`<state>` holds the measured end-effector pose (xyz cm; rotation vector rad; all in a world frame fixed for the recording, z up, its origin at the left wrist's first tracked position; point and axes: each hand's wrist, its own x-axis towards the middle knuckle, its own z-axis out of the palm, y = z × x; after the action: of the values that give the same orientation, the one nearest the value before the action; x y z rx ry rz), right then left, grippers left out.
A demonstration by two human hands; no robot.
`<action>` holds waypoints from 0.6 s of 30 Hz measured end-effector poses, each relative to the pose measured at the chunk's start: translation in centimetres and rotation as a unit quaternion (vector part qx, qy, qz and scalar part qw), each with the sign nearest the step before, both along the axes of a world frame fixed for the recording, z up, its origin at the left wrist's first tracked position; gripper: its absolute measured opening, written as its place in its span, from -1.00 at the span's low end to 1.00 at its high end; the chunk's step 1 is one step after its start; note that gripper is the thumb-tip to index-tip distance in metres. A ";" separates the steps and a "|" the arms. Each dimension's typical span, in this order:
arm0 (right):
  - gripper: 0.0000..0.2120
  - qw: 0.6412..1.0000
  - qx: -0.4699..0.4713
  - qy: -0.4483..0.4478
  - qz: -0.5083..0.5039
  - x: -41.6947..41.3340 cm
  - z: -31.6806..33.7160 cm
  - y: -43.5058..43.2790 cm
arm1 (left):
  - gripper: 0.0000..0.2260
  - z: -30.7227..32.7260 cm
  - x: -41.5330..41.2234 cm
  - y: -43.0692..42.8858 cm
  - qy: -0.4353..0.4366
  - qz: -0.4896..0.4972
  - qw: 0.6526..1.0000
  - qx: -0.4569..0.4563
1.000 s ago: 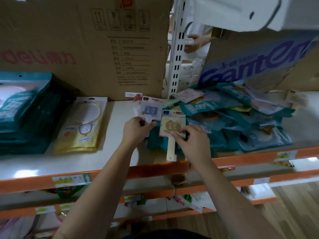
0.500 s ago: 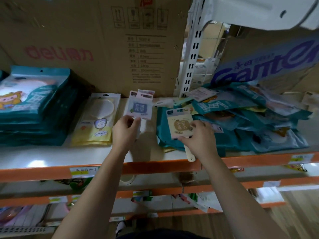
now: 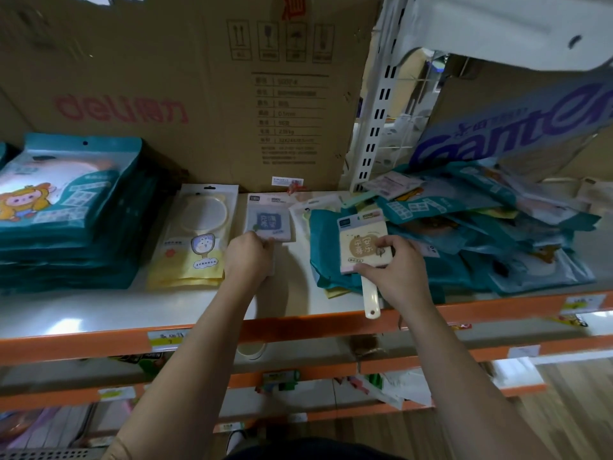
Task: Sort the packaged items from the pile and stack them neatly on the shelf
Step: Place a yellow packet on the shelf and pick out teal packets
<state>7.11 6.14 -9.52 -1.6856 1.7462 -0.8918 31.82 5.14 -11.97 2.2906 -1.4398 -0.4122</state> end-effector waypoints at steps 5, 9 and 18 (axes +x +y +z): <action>-0.75 0.997 -0.025 -0.065 -0.014 -0.2 -0.3 0.2 | -0.71 0.4 0.2 -0.2 -0.039 -0.040 0.998 0.019; -0.79 0.993 -0.014 -0.115 -0.024 -0.2 -0.4 0.2 | -0.70 0.0 0.7 -0.3 -0.048 -0.064 0.997 0.013; -0.78 0.986 -0.016 -0.162 -0.035 0.5 -0.8 0.1 | -0.69 -0.2 1.0 -0.6 -0.101 -0.096 0.990 0.010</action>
<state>7.65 6.26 -10.34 -1.4127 1.5837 -1.1600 32.85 4.54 -12.20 2.2710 -1.7702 -0.2561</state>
